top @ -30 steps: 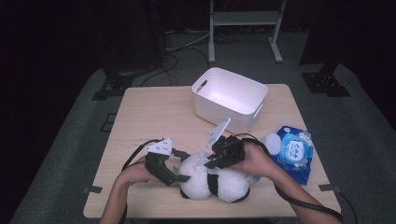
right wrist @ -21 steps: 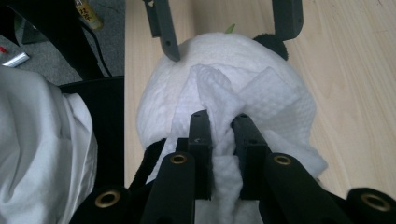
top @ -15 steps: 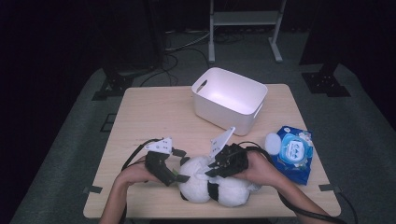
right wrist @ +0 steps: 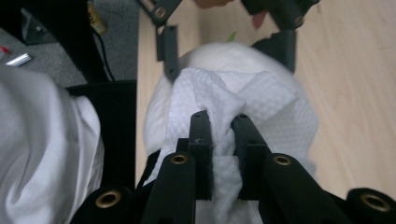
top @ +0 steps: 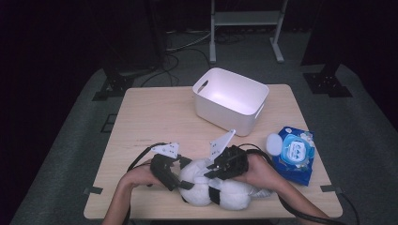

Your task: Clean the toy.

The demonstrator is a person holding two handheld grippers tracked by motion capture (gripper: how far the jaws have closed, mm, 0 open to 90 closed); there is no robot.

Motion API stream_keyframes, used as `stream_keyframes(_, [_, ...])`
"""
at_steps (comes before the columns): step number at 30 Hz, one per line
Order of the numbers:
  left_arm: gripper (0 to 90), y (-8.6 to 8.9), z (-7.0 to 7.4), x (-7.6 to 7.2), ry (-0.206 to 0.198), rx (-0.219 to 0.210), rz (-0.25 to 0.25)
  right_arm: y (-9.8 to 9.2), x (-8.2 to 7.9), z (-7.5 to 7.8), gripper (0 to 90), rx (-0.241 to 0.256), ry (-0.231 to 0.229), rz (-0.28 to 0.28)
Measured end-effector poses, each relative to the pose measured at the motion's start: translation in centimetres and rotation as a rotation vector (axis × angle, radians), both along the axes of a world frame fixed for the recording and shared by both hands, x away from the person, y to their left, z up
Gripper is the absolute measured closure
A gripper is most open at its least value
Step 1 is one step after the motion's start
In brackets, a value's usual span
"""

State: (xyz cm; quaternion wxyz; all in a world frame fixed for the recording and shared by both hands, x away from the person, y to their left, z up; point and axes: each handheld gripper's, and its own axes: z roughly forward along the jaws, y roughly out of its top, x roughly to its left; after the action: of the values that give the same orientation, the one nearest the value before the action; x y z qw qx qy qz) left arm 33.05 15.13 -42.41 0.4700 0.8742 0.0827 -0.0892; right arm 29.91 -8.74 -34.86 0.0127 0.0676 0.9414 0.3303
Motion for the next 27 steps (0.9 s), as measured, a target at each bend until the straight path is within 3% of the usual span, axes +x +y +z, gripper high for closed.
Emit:
stream_keyframes(8, [13.5, 0.2, 0.2, -0.2, -0.026, -0.004, -0.014, -0.1, 0.9, 0.4, 79.1, -0.033, -0.018, -0.031])
stream_keyframes(18, [13.3, 0.0, 0.3, -0.3, -0.016, 0.006, -0.005, -5.3, 0.0, 2.0, 79.0, -0.014, -0.008, -0.110])
stream_keyframes(21, [12.4, 0.0, 0.2, -0.2, -0.003, 0.000, -0.006, -7.8, -0.7, 2.1, 79.1, -0.001, 0.012, -0.153])
stream_keyframes(27, [4.0, -0.2, 0.3, -0.1, 0.011, -0.004, 0.013, -8.7, -1.3, 1.0, 79.4, 0.015, 0.041, -0.158])
